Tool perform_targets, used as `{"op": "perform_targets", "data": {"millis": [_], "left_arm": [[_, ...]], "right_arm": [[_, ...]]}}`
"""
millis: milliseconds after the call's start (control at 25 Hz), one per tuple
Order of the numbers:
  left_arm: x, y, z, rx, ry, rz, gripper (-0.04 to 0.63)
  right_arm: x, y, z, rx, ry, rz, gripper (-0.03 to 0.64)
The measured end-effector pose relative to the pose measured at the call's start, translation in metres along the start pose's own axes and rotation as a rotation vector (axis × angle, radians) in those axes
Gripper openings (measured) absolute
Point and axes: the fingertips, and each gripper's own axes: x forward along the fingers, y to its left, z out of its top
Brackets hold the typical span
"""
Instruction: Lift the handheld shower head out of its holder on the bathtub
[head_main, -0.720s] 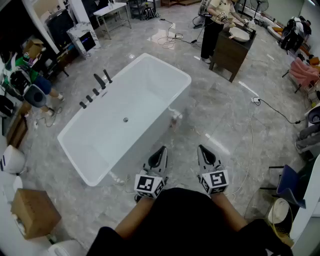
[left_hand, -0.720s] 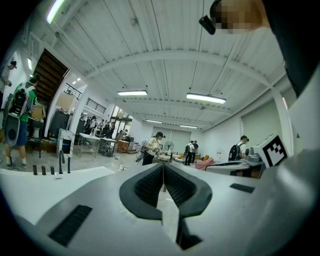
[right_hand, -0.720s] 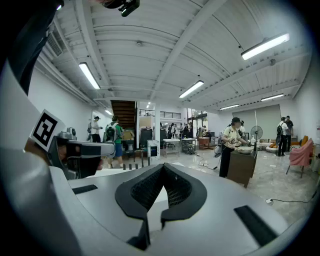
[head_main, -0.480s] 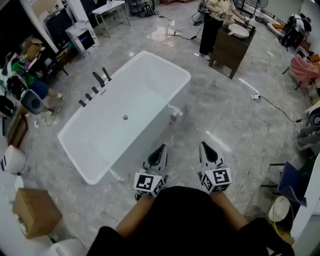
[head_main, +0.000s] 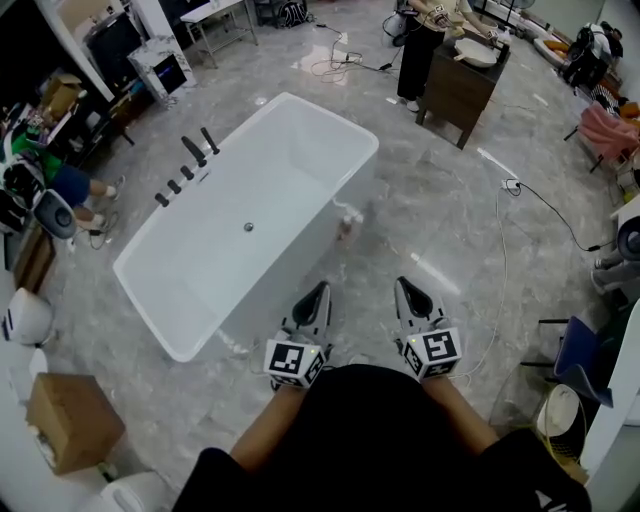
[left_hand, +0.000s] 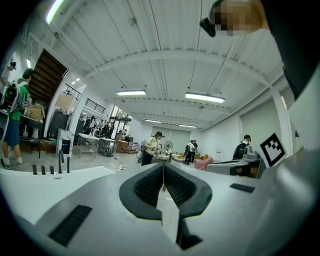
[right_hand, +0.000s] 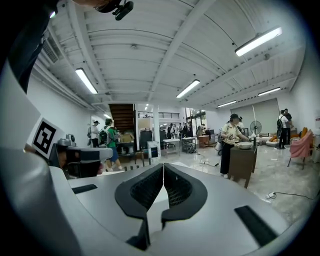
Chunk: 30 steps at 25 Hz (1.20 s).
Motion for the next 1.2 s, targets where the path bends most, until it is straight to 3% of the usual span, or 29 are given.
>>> {"op": "perform_targets", "data": {"millis": [240, 280, 320, 400, 480, 1000, 1200], "left_arm": [[-0.006, 0.003, -0.007, 0.003, 0.024, -0.02, 0.008], [-0.005, 0.003, -0.01, -0.002, 0.037, -0.021, 0.038], [-0.003, 0.001, -0.015, -0.008, 0.055, -0.026, 0.099], [0.001, -0.004, -0.025, -0.019, 0.088, -0.033, 0.184], [0.0, -0.006, -0.032, -0.027, 0.097, -0.027, 0.227], [-0.013, -0.012, -0.036, -0.018, 0.1, -0.012, 0.233], [-0.019, -0.016, -0.041, -0.031, 0.12, 0.01, 0.233]], "right_arm": [[-0.002, -0.006, -0.012, 0.051, 0.061, 0.011, 0.003], [-0.003, -0.01, -0.013, 0.055, 0.064, 0.008, 0.012], [-0.005, -0.014, -0.016, 0.059, 0.067, 0.004, 0.044], [-0.009, -0.023, -0.023, 0.072, 0.082, -0.007, 0.168], [-0.012, -0.028, -0.029, 0.084, 0.095, -0.014, 0.209], [-0.029, -0.032, -0.035, 0.084, 0.096, 0.005, 0.216], [-0.03, -0.026, -0.053, 0.133, 0.112, 0.033, 0.216]]}}
